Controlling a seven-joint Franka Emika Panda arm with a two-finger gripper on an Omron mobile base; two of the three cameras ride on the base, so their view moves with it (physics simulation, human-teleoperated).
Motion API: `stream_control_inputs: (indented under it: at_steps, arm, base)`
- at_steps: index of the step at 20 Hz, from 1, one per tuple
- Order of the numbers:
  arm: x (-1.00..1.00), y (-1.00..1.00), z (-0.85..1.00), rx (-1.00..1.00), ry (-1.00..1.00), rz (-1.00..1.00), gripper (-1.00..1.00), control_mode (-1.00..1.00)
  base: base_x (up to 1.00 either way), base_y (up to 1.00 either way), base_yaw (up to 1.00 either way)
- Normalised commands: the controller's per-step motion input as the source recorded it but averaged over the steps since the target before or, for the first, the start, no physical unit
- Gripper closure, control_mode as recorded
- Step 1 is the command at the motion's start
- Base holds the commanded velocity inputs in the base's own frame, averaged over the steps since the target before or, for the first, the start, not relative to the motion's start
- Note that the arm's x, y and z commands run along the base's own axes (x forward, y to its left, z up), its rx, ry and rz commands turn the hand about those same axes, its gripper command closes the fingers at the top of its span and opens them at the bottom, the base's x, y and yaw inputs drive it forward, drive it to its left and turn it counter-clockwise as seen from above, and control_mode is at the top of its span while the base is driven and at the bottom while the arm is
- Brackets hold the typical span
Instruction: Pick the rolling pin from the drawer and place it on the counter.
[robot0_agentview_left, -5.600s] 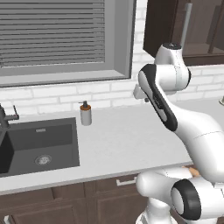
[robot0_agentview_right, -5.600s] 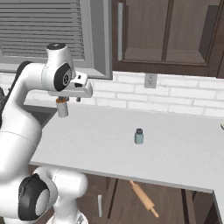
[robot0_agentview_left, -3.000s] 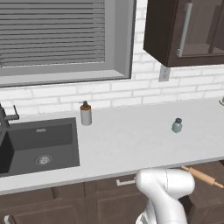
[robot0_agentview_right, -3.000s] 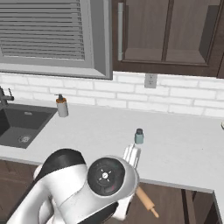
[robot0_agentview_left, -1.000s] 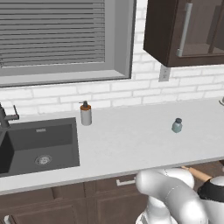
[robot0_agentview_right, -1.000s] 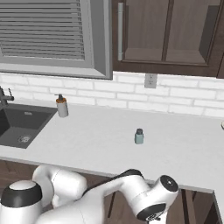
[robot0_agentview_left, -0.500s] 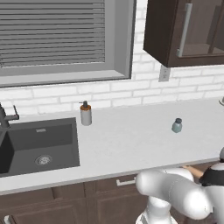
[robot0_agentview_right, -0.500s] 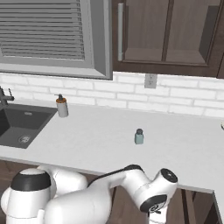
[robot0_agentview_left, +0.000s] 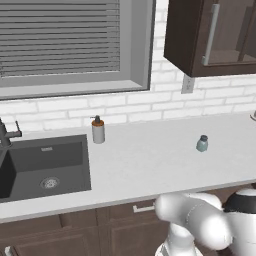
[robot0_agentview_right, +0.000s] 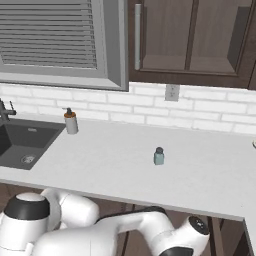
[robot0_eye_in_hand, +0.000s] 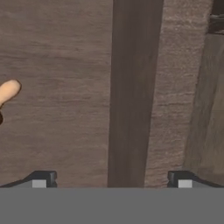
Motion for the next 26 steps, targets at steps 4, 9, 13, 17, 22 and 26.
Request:
stream_control_inputs:
  at_steps: [4, 9, 13, 17, 22, 26]
  arm:
    - [-0.57, 0.15, 0.44, 0.00, -0.26, -0.13, -1.00, -1.00]
    - [0.57, 0.10, 1.00, -0.04, -0.36, -0.10, -1.00, -1.00]
    - [0.54, 0.24, 0.73, -0.02, -0.06, 0.03, -1.00, -1.00]
    - [0.00, 0.01, 0.16, 0.00, 0.00, 0.22, -1.00, -1.00]
    - [0.13, 0.02, 0.00, 0.00, 0.05, 0.18, -1.00, -1.00]
    - [0.03, 0.00, 0.00, 0.00, 0.00, 0.14, -1.00, -1.00]
  base:
    - [0.00, 0.00, 0.00]
    - [0.00, 0.00, 0.00]
    - [0.00, 0.00, 0.00]
    - [0.00, 0.00, 0.00]
    - [0.00, 0.00, 0.00]
    - [0.00, 0.00, 0.00]
